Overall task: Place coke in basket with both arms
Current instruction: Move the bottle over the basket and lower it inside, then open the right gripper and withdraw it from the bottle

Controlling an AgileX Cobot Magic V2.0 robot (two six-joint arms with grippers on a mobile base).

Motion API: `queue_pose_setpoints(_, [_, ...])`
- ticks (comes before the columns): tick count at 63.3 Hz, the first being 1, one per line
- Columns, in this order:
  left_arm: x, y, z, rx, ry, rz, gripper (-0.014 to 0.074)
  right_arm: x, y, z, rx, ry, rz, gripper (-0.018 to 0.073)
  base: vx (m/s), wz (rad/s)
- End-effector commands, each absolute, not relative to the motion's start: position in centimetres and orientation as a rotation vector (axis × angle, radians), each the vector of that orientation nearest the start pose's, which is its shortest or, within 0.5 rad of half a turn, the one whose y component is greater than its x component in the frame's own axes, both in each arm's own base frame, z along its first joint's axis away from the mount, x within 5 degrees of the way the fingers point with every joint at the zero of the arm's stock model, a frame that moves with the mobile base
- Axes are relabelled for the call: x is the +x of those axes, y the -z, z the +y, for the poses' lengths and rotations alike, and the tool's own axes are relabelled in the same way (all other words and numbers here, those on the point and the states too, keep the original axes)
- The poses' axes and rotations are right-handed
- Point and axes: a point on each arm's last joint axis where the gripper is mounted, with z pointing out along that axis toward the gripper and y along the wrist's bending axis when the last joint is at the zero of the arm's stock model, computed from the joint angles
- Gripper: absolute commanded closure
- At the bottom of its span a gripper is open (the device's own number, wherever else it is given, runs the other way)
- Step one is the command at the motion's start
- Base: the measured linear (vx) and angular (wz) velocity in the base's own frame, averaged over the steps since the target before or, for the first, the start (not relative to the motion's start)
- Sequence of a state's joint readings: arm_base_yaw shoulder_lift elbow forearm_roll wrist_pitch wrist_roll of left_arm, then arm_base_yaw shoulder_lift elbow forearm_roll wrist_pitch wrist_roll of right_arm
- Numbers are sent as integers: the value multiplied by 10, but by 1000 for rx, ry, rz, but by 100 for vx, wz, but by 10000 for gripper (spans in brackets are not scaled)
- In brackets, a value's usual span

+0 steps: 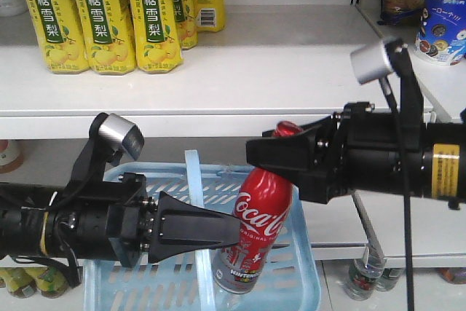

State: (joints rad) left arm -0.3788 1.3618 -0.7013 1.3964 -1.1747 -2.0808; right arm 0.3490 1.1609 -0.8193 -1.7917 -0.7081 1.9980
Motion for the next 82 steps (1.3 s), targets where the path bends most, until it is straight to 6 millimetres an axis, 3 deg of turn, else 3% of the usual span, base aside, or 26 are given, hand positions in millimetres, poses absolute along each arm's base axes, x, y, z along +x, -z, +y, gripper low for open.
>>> queue_pose_setpoints(1, [176,-312,-164,553,2101,1815,603,200,-313,130,-650,-917,1947,563,0,0])
queue_pose_setpoints(10, [176,-312,-164,553,2101,1815,603,196,-294,126,-654,-878,1992,563,0,0])
queue_pose_setpoints(32, [176,-312,-164,553,2101,1815,603,200,-288,127,-650,-871,2016,559,0,0])
queue_pose_setpoints(43, [176,-312,-164,553,2101,1815,603,205,-280,129,-647,-878,2051,510,0,0])
queue_pose_setpoints(53, [176,-312,-164,553,2101,1815,603,209,-273,131,-644,-886,2085,396,0,0])
queue_pose_setpoints(71, [176,-312,-164,553,2101,1815,603,216,-269,131,-574,-895,2100,24,0,0])
queue_pose_setpoints(76, [176,-312,-164,553,2101,1815,603,216,-270,131,-560,-896,2099,-29,0,0])
queue_pose_setpoints(82, [176,-312,-164,553,2101,1815,603,212,-274,130,-585,-886,2090,-32,0,0])
